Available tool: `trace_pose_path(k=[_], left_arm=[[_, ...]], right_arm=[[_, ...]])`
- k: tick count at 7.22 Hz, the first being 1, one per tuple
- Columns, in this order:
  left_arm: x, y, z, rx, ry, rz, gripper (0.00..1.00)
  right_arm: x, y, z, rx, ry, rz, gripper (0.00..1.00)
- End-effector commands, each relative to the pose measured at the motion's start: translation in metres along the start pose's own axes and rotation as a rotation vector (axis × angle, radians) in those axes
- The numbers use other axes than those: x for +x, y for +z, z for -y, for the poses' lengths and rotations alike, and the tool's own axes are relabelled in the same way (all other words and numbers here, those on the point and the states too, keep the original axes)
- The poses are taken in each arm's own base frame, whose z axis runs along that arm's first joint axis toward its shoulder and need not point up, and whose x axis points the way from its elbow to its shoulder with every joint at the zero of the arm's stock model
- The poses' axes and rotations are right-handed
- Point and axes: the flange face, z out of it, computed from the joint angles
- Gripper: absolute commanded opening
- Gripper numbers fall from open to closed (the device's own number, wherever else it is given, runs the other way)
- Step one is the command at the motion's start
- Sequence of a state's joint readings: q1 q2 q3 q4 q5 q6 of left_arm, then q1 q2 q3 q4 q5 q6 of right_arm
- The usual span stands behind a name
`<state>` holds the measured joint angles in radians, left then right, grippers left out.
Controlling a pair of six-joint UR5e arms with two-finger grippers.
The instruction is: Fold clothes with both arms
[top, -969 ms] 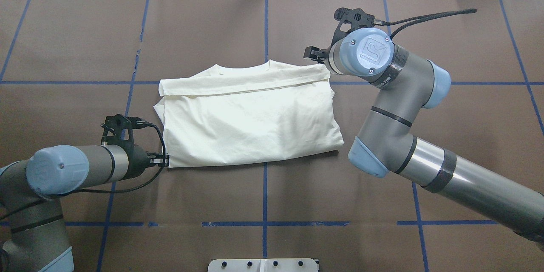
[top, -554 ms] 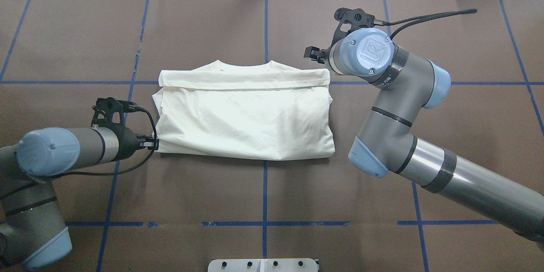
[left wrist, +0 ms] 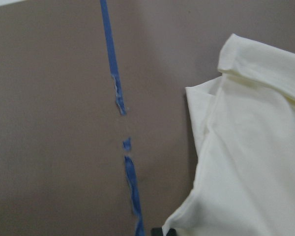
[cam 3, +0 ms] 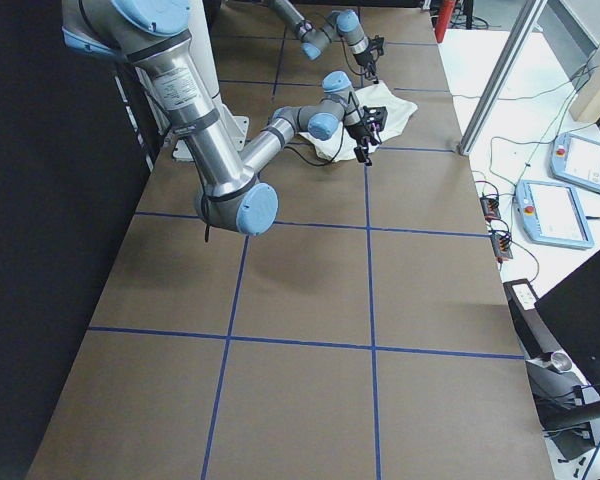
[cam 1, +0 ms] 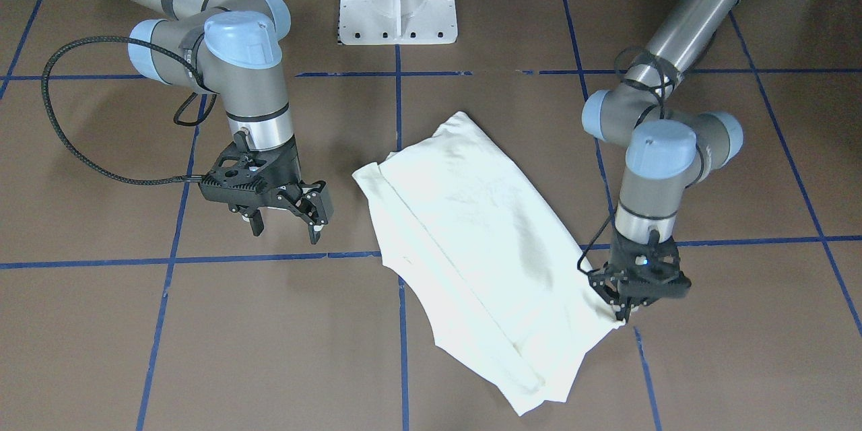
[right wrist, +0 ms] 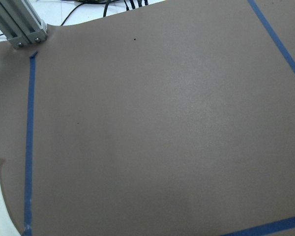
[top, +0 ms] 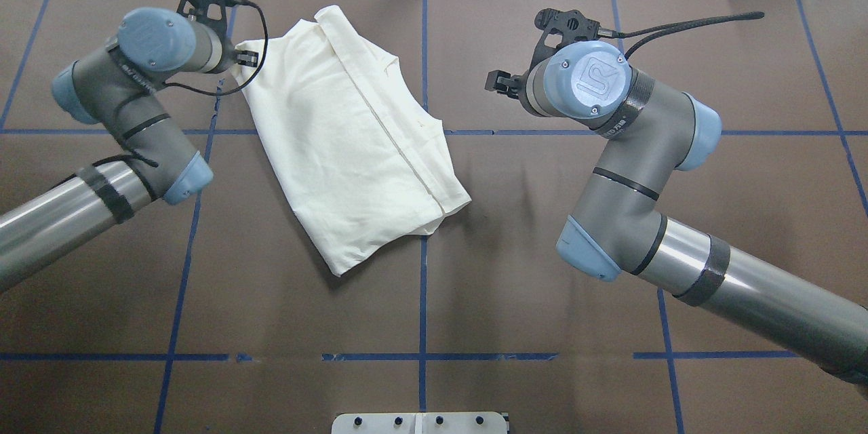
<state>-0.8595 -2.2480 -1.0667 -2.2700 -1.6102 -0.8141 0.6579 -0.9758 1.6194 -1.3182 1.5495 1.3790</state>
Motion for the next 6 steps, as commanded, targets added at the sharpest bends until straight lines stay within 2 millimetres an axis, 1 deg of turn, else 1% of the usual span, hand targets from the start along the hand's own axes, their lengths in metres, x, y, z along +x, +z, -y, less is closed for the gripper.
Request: trace_pose_path(k=[1, 2, 3, 4, 5, 6], left_arm=[[-0.016, 0.024, 0.036, 0.036, -0.008, 0.015, 0.0], [-0.026, 0.024, 0.028, 0.037, 0.047, 0.012, 0.97], [-0.052, 0.004, 0.023, 0.095, 0.083, -0.034, 1.0], [-0.083, -0.016, 0.029, 0.051, 0.107, -0.123, 1.0], [-0.106, -0.031, 0.016, 0.028, 0.173, -0.208, 1.0], [-0.113, -0.041, 0.005, 0.038, 0.173, -0.219, 1.0]], right_arm=[[0.0, -0.004, 0.001, 0.001, 0.001, 0.004, 1.0], [-0.002, -0.003, -0.001, 0.0, -0.002, 0.011, 1.0], [-0.012, -0.006, -0.008, -0.006, -0.003, 0.023, 1.0], [-0.022, -0.008, -0.01, -0.006, 0.017, 0.032, 1.0], [-0.052, -0.002, -0.012, -0.012, 0.062, 0.035, 0.97], [-0.094, 0.014, -0.018, -0.025, 0.089, 0.019, 0.78]])
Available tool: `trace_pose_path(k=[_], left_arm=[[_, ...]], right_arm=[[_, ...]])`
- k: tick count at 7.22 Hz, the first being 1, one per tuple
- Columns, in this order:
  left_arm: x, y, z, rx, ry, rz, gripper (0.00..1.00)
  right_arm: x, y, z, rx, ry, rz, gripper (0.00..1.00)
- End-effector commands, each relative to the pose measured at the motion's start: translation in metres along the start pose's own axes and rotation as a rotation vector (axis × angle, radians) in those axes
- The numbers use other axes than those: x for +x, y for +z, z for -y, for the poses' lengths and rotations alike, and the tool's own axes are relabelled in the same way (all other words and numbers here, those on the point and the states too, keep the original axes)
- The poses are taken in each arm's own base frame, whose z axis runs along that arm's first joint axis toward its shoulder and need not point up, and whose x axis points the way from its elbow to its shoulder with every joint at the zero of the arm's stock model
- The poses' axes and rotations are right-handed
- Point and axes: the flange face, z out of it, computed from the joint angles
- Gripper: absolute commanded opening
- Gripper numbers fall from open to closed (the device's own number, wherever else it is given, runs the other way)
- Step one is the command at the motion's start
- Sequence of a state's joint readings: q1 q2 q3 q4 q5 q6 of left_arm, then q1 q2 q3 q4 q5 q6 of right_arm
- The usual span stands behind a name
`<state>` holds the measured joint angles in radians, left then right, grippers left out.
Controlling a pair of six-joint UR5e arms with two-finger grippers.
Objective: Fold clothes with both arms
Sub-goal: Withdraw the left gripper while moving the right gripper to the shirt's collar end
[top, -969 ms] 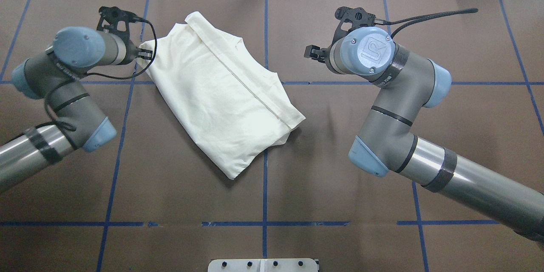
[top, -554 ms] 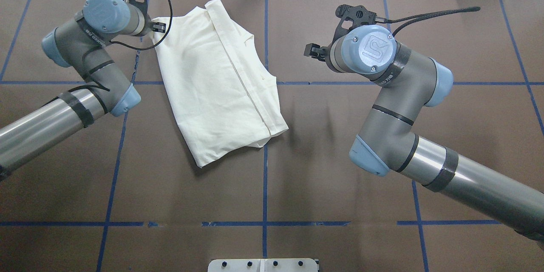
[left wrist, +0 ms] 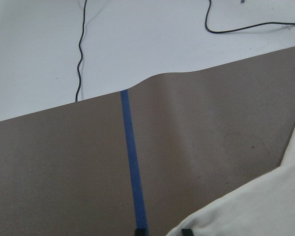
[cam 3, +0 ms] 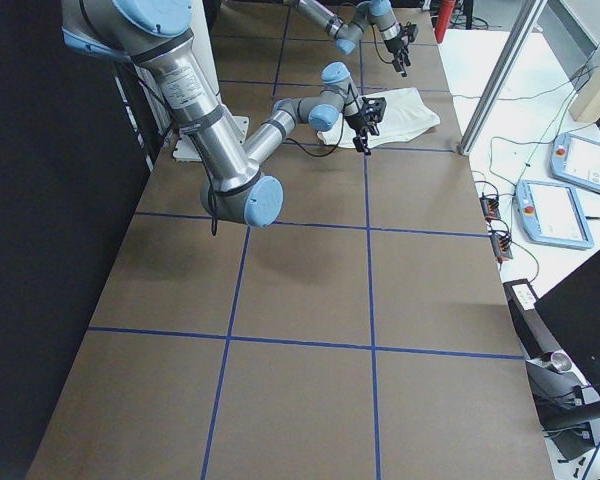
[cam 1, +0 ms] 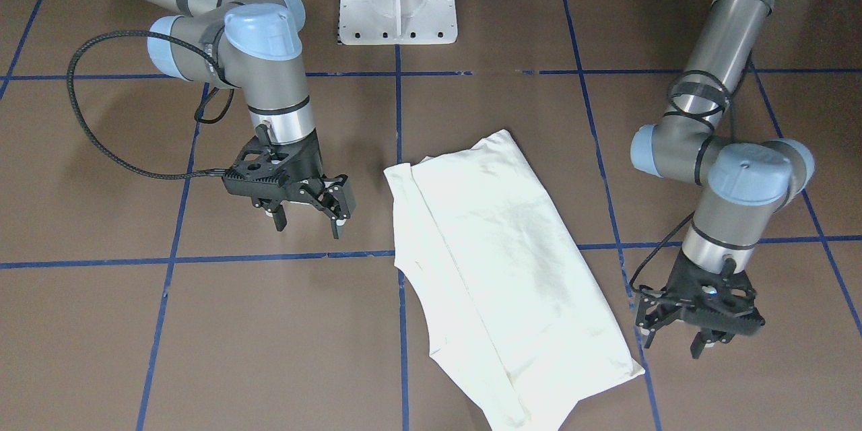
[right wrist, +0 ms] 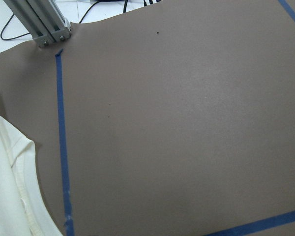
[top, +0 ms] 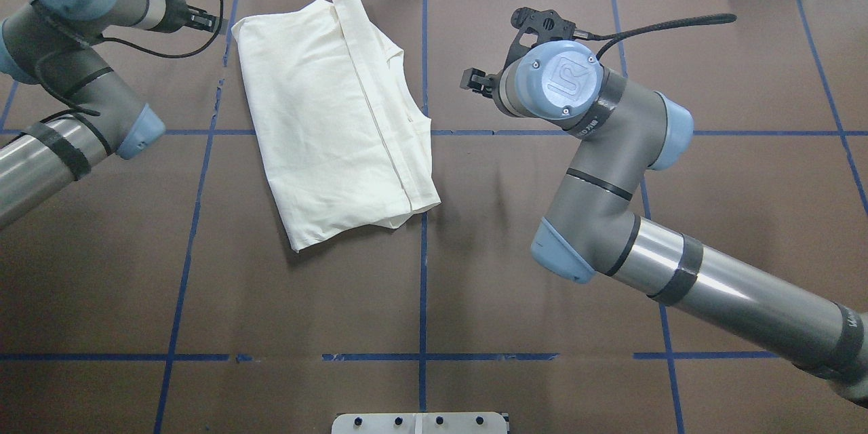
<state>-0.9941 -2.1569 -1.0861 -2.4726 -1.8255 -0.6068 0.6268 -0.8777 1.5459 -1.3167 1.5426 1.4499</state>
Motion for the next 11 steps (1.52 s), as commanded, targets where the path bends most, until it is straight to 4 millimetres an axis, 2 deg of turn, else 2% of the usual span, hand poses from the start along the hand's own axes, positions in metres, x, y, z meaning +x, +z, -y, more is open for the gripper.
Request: trace_pose_path(k=[1, 2, 5, 6, 10, 11], left_arm=[[-0.013, -0.019, -0.015, 0.0, 0.023, -0.046, 1.0], [-0.013, -0.019, -0.015, 0.0, 0.023, -0.046, 1.0], [-0.013, -0.019, -0.016, -0.001, 0.018, -0.045, 1.0], [-0.013, -0.018, -0.017, -0.001, 0.019, -0.047, 1.0], [-0.016, -0.017, -0.021, -0.006, 0.019, -0.043, 1.0], [-0.016, -0.017, -0.021, -0.006, 0.019, -0.043, 1.0]], right_arm=[[-0.063, 0.029, -0.021, -0.028, 0.065, -0.031, 0.62], [-0.072, 0.039, -0.031, -0.039, 0.057, -0.047, 0.62], [-0.08, 0.041, -0.057, -0.063, 0.036, -0.037, 0.58], [-0.077, 0.05, -0.063, -0.062, 0.042, 0.03, 0.57], [-0.065, 0.074, -0.085, -0.048, 0.021, -0.01, 0.55], [-0.067, 0.073, -0.086, -0.047, 0.021, -0.008, 0.54]])
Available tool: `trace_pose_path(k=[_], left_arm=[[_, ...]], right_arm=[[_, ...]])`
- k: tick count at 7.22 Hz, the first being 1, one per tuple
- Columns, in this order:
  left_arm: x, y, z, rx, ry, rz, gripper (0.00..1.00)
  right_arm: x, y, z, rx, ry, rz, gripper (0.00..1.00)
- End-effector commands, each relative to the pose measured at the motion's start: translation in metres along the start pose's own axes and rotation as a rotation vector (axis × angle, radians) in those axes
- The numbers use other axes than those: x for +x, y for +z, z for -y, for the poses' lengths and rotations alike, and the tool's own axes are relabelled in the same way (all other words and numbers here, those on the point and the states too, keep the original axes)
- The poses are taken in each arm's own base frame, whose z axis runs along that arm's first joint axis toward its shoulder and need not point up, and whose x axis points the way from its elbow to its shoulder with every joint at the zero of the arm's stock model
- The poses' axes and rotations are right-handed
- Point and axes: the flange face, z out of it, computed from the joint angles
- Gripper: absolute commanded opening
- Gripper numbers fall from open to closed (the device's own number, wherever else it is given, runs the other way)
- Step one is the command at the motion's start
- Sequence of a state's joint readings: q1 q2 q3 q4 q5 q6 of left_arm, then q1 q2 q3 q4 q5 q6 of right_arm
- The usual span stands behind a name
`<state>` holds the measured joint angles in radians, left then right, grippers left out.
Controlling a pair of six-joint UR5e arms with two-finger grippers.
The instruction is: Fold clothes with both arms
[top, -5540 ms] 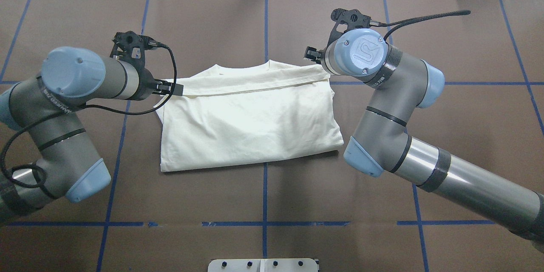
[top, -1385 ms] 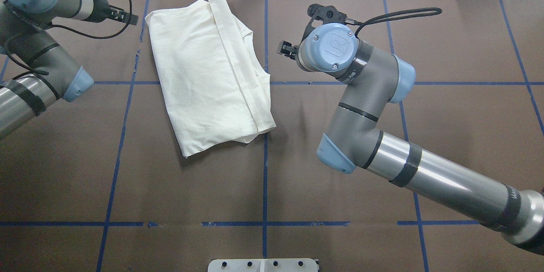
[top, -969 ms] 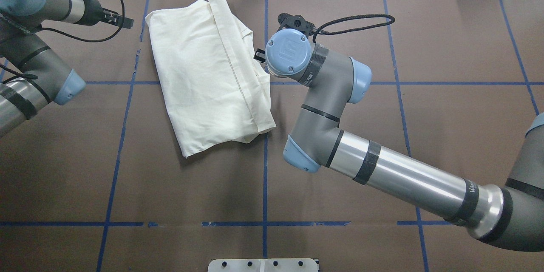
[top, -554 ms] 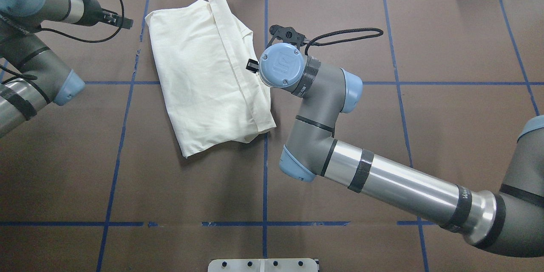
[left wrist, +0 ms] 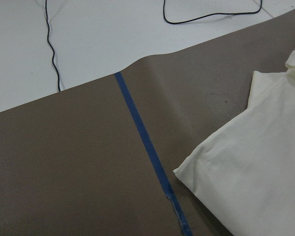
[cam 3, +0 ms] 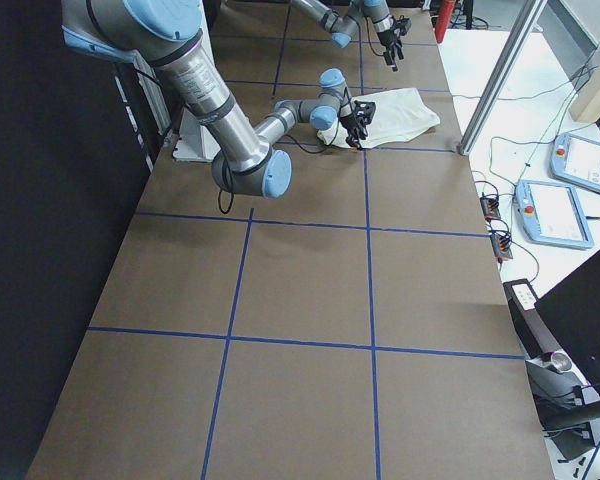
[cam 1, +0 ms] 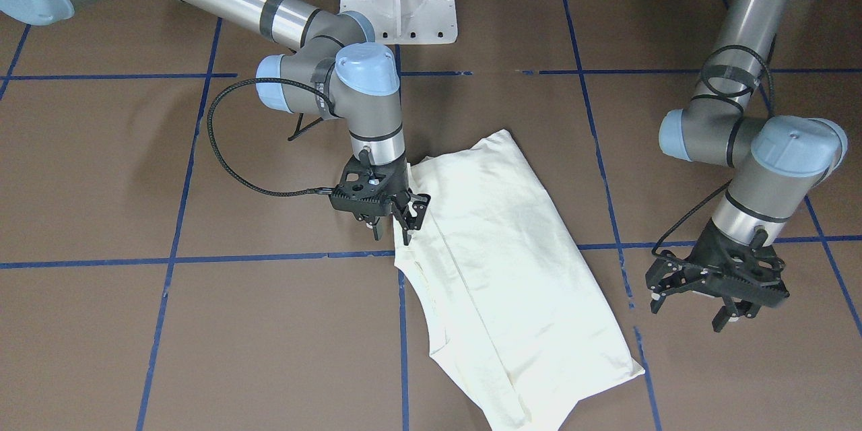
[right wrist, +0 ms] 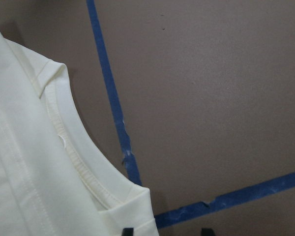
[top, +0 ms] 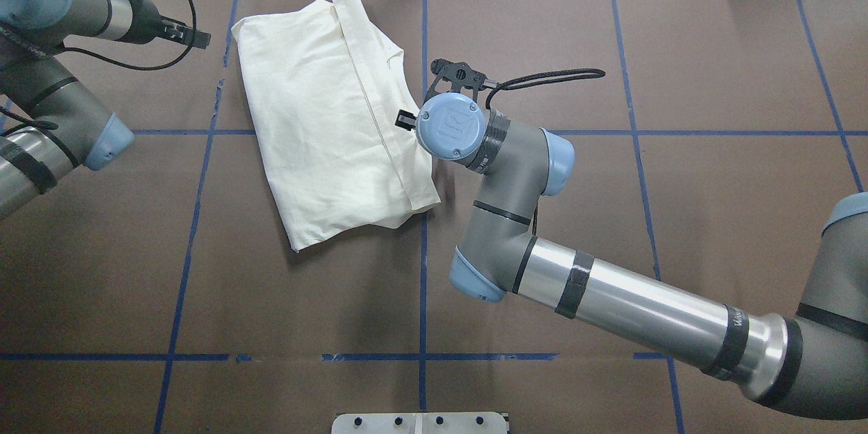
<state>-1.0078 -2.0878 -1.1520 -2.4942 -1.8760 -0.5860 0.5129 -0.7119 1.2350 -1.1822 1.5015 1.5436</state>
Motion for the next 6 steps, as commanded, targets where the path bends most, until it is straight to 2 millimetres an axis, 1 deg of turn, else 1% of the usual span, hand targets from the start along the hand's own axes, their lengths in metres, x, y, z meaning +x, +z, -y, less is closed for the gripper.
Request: trace_pose_path(k=[1, 4, 6], left_arm=[[0.0, 0.001, -0.002, -0.002, 0.0, 0.0, 1.0], [-0.001, 0.001, -0.003, -0.005, -0.001, 0.001, 1.0], [-0.001, 0.001, -0.003, -0.005, -0.001, 0.001, 1.0]], right_arm=[[-0.002, 0.001, -0.006, 0.001, -0.002, -0.002, 0.52], [-0.005, 0.001, -0.014, 0.005, -0.002, 0.002, 0.5], [-0.006, 0.002, -0.028, -0.008, 0.002, 0.003, 0.48]])
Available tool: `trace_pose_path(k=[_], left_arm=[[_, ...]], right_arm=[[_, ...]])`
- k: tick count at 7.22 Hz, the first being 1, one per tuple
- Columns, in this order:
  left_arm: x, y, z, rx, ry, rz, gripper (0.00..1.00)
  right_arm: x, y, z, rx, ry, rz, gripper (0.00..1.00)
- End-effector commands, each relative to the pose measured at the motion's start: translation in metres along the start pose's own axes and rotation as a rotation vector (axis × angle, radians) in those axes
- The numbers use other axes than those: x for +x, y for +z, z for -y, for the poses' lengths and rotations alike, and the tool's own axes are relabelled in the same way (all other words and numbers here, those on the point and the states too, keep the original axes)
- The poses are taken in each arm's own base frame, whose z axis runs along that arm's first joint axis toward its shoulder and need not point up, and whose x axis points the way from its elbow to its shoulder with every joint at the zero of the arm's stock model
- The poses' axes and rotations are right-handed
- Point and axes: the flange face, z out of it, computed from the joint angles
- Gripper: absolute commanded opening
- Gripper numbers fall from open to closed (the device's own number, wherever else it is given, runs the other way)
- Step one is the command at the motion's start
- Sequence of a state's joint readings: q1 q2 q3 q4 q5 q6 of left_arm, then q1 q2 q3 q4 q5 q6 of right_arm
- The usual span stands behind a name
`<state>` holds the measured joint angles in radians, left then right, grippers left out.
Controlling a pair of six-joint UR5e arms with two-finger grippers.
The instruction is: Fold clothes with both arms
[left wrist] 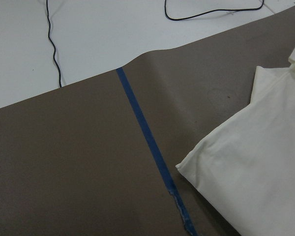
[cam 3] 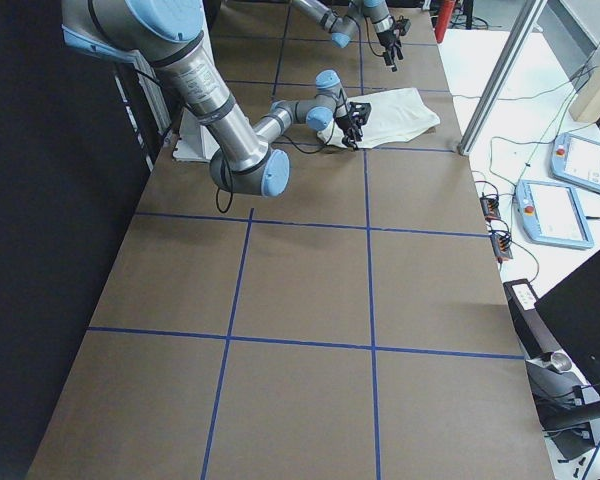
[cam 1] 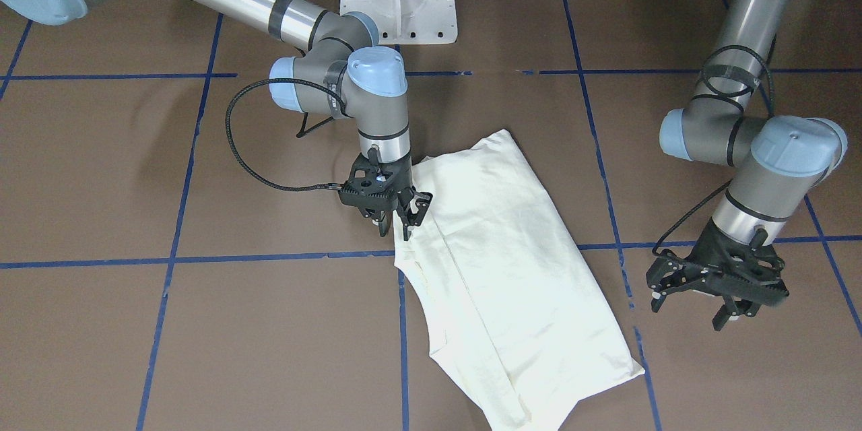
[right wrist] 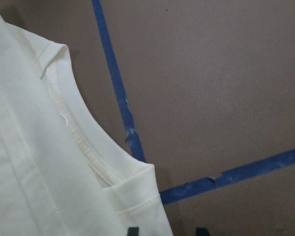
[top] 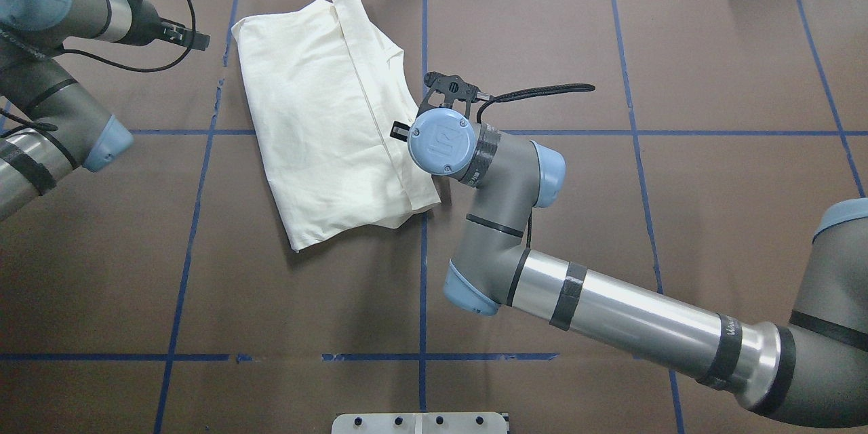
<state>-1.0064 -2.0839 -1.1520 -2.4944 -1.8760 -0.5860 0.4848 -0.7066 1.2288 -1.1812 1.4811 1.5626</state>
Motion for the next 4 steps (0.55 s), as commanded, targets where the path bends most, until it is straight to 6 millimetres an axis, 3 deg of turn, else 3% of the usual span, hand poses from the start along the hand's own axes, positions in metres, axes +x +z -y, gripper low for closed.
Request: trace_pose_path(k=[1, 2, 4], left_arm=[[-0.0002, 0.0, -0.0004, 0.0, 0.0, 0.0, 1.0], [-0.0009, 0.0002, -0.0013, -0.001, 0.0, 0.0, 1.0], [-0.0019, -0.0003, -0.0008, 0.001, -0.001, 0.003, 1.0]], right_arm=[[-0.002, 0.0001, -0.0109, 0.002, -0.004, 0.002, 0.47], [-0.0023, 0.0002, -0.0133, 0.002, -0.006, 0.002, 0.44], [-0.0021, 0.0006, -0.0144, 0.002, 0.025, -0.001, 0.0]])
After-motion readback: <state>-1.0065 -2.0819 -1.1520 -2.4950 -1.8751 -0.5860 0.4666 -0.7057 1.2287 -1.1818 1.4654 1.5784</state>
